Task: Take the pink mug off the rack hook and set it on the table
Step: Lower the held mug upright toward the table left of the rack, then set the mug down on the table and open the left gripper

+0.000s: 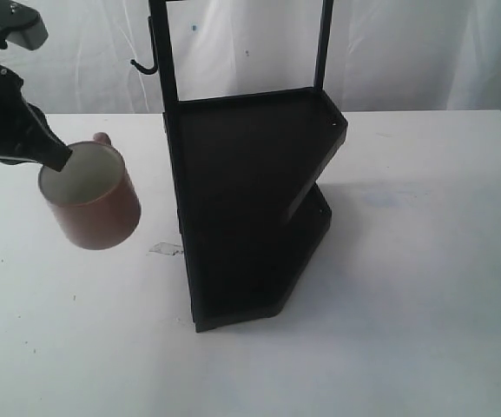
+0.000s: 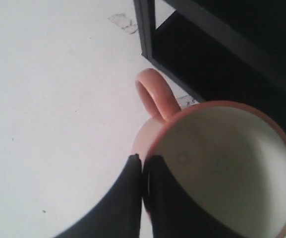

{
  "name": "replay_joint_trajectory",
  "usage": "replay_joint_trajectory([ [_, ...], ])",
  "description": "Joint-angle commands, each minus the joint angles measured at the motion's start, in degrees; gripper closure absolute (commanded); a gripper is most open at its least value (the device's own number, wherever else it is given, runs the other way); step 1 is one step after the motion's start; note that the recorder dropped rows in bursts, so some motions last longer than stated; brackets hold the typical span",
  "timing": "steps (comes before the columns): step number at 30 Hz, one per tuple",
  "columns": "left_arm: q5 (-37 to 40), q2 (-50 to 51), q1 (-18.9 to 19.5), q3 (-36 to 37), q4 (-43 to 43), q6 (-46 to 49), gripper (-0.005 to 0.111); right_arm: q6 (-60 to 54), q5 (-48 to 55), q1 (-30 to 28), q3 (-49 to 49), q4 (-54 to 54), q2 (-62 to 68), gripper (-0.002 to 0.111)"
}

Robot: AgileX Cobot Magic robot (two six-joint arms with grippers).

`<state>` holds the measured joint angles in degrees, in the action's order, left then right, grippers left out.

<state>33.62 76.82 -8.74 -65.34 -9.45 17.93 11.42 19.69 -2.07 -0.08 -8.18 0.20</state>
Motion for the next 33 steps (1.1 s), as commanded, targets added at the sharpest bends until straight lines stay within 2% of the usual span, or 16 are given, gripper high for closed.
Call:
replay_joint_trajectory([
  [1,0.6,4.2,0.1,-0.6,2.9,-4.3,0.107,0.0,-0.5,-0.2,0.1,-0.5,-0.2,0.108],
  [8,-1.0,8.2,0.1,-0.6,-1.4,-4.3,0.107,0.0,-0.5,-0.2,0.1,-0.5,-0.2,0.108],
  [11,-2.4,8.9,0.1,-0.6,-8.0,-4.0,0.107,0.0,-0.5,-0.2,0.1,-0.5,-0.2,0.108],
  [15,-2.1,8.9,0.1,-0.6,-8.1,-0.1,0.107,0.0,-0.5,-0.2,0.1,-0.5,-0.2,0.108],
  [33,-5.2,13.3,0.1,-0.3,-8.1,0.1,0.107,0.0,-0.5,-0.2,0.1,-0.5,-0.2,0.108],
])
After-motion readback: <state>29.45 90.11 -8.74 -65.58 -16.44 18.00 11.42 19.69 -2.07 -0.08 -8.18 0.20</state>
